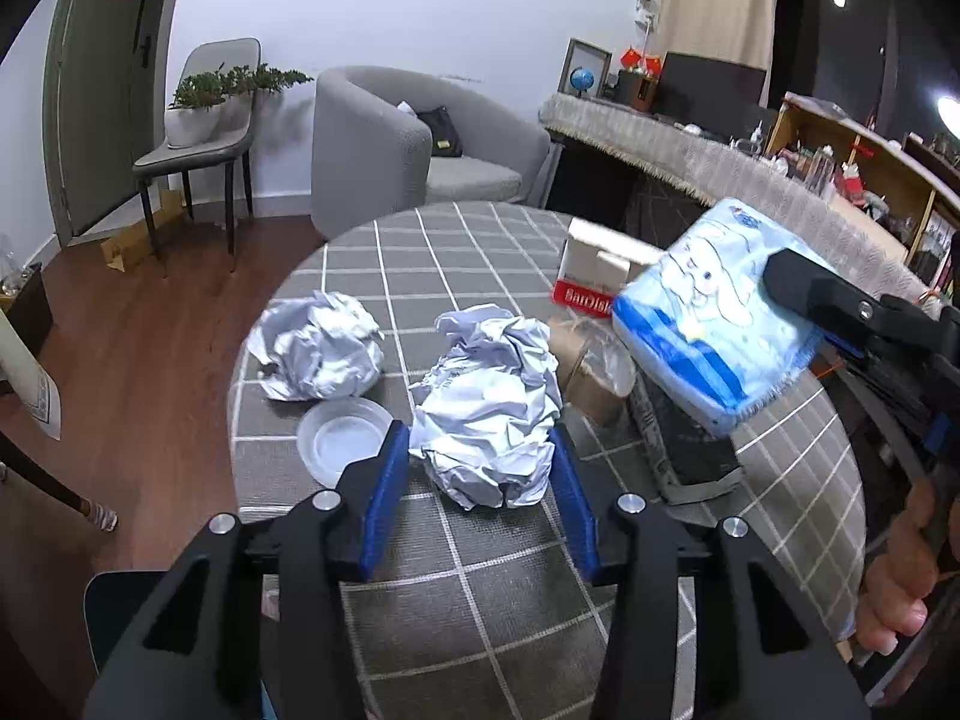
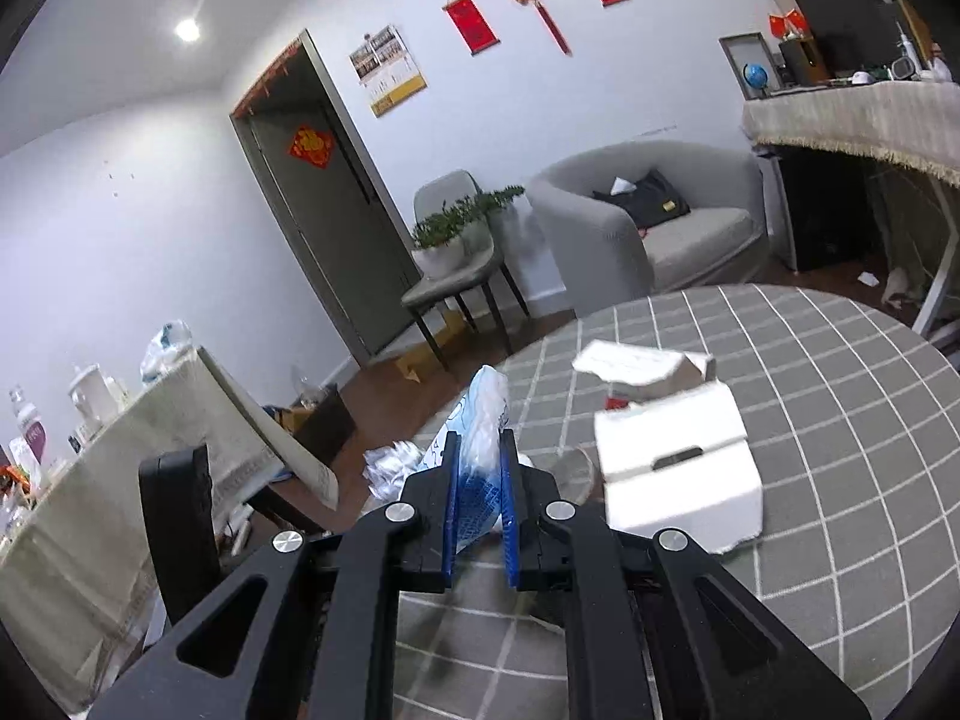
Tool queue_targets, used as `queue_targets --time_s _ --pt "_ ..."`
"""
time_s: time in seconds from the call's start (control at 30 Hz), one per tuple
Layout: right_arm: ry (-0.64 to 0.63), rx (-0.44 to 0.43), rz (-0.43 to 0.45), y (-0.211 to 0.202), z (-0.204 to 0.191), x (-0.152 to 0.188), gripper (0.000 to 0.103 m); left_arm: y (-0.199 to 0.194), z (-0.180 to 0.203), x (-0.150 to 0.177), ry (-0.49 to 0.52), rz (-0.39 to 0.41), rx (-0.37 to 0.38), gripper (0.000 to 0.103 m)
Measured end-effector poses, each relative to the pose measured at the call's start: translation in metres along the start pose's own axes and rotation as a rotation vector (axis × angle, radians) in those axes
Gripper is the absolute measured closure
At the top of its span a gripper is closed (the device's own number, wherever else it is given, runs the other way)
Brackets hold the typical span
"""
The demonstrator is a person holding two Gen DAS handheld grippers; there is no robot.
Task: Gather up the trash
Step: 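Grasp the crumpled foil ball with the left tool and lift it, then drop the foil ball into the bin with the left tool while the right tool drops the tissue pack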
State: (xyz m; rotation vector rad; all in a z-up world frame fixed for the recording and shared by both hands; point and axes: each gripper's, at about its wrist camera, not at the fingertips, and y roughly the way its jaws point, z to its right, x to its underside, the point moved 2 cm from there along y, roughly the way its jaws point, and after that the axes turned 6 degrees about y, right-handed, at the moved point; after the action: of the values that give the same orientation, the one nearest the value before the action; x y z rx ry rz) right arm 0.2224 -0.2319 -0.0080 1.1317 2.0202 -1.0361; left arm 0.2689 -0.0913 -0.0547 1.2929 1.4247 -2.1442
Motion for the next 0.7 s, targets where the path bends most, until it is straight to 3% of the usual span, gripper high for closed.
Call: queue_targets --time_s 0.2,0.7 --pt "-0.014 -0.021 0.033 0.003 -0.020 -0.004 0.091 -0.030 -0.013 -0.002 -0.004 0.048 0.013 0.053" --pt "-0.100 -0.113 -0.032 0.047 -0.100 0.018 0.091 -0.077 -0.092 0.027 -0.097 0.047 -0.157 0.053"
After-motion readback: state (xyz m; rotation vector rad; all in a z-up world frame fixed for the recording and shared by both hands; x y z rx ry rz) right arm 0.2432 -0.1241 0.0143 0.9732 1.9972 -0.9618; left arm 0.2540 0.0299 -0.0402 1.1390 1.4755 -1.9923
